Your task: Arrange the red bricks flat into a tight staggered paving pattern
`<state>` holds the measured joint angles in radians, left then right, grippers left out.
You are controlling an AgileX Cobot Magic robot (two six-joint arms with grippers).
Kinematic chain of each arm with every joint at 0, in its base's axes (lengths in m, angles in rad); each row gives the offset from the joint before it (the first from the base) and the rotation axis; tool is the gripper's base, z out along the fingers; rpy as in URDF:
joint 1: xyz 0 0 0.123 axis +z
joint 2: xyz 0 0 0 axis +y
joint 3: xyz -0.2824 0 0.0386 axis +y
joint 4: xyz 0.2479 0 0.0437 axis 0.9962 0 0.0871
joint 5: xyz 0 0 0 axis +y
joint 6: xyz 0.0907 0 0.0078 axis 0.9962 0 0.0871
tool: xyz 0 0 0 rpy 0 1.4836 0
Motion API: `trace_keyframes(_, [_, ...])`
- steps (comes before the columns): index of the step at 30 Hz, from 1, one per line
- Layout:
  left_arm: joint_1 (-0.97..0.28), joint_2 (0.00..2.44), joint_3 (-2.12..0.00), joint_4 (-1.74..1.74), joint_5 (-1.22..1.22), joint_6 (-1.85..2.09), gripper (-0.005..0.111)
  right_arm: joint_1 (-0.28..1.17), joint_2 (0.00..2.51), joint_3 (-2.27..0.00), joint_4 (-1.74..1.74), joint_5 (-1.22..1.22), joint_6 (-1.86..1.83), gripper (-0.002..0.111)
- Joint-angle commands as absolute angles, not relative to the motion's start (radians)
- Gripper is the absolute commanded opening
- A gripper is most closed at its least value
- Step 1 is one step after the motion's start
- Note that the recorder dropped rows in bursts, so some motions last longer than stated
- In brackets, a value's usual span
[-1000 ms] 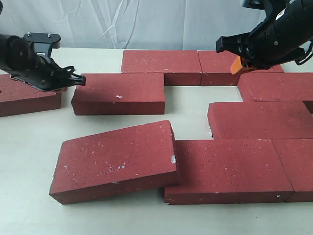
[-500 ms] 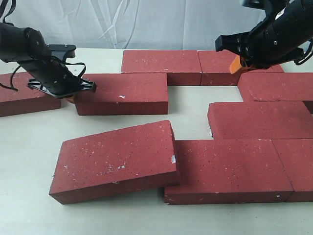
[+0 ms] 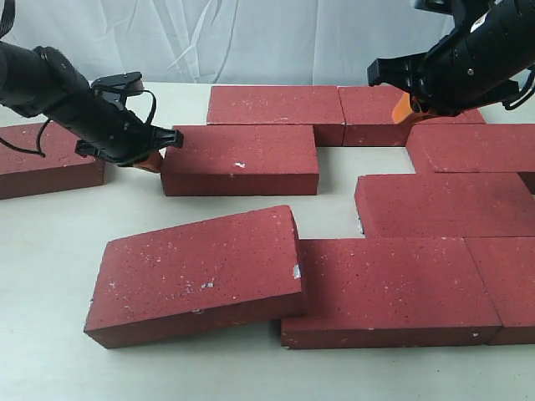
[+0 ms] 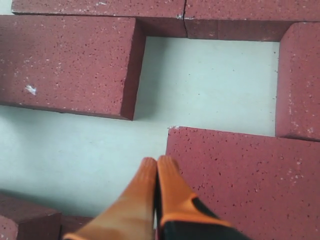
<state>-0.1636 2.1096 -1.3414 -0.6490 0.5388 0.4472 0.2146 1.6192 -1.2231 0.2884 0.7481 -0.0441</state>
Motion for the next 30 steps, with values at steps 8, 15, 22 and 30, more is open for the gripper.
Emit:
trace_keyframes(8, [-0.225, 2.151, -1.346, -0.716, 0.538, 0.457, 0.0, 0.21, 1.616, -1.219, 0.291, 0.735, -0.052, -0.001])
trace_keyframes(15, [-0.243, 2.175, -1.346, -0.766, 0.538, 0.478, 0.0, 0.21, 1.616, -1.219, 0.293, 0.735, -0.052, -0.001])
trace_keyframes(22, [-0.243, 2.175, -1.346, -0.9, 0.541, 0.613, 0.0, 0.21, 1.616, -1.219, 0.296, 0.735, -0.052, -0.001])
trace_keyframes(30, [-0.243, 2.175, -1.346, -1.052, 0.575, 0.819, 0.0, 0.21, 1.616, -1.219, 0.296, 0.735, -0.052, -0.001])
